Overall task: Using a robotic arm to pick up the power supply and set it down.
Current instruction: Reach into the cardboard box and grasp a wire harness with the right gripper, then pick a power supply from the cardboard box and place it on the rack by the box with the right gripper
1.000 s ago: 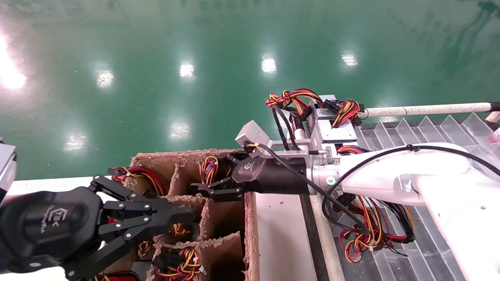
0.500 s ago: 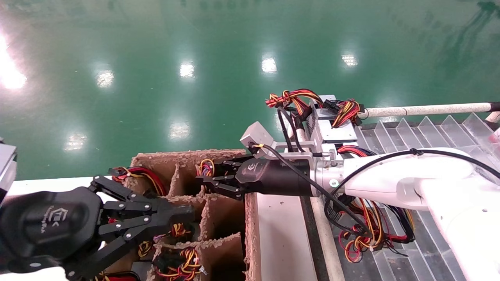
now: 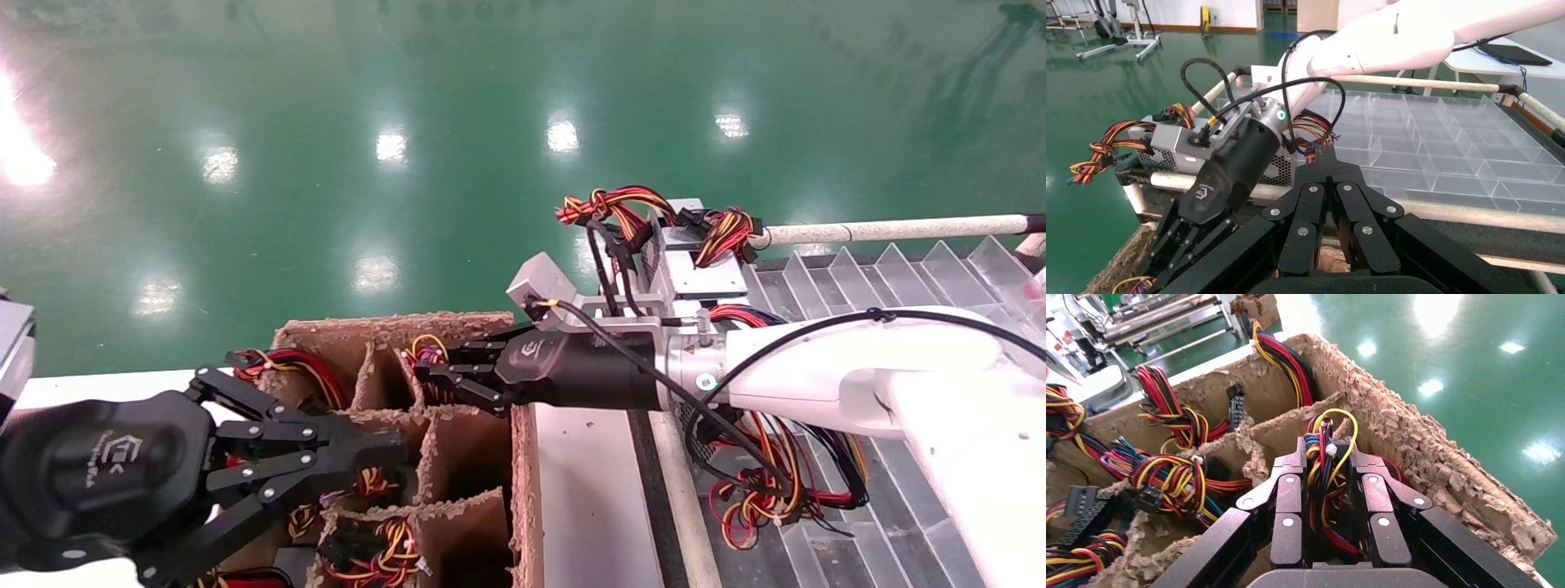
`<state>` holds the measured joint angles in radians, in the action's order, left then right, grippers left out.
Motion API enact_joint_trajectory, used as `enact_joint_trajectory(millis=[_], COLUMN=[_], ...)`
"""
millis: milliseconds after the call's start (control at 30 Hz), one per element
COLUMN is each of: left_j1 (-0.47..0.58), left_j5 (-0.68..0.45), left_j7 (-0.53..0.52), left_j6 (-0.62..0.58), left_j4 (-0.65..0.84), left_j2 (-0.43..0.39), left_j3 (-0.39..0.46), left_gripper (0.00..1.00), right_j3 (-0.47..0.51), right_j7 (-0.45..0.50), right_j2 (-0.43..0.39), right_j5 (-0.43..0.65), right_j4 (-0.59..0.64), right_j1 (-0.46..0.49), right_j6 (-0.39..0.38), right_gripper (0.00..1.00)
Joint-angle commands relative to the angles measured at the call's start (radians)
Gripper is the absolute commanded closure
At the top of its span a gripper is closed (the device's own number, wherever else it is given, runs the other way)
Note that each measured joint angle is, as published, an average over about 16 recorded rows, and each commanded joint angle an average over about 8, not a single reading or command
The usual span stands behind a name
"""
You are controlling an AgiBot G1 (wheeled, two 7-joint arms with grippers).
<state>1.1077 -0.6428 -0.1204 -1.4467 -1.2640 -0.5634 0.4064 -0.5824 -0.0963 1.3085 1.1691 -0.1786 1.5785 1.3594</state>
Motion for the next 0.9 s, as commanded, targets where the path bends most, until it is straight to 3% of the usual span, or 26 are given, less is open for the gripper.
enact_joint_trajectory(millis=[33,467,667,900], left_j1=[0.000,0.000,0.000,0.000], left_j5=[0.000,0.000,0.000,0.000], left_j7=[0.000,0.000,0.000,0.000], left_j6=[0.000,0.000,0.000,0.000], left_j4=[0.000,0.000,0.000,0.000], left_j2=[0.000,0.000,0.000,0.000], left_j3=[0.000,0.000,0.000,0.000], left_gripper=[1.00,1.00,1.00,1.00], right_j3=[0.002,0.089,0.134,0.188], right_j7=[0.000,0.041,0.071,0.124], right_j2=[-0.002,-0.090,-0.168,-0.287], right_j5=[-0.005,-0.129,-0.178,-0.219], right_j4=[0.001,-0.086,-0.181,-0.327], right_j1=[0.002,0.094,0.146,0.174], right_j6=[0.006,0.108,0.087,0.007], right_gripper=[1.00,1.00,1.00,1.00])
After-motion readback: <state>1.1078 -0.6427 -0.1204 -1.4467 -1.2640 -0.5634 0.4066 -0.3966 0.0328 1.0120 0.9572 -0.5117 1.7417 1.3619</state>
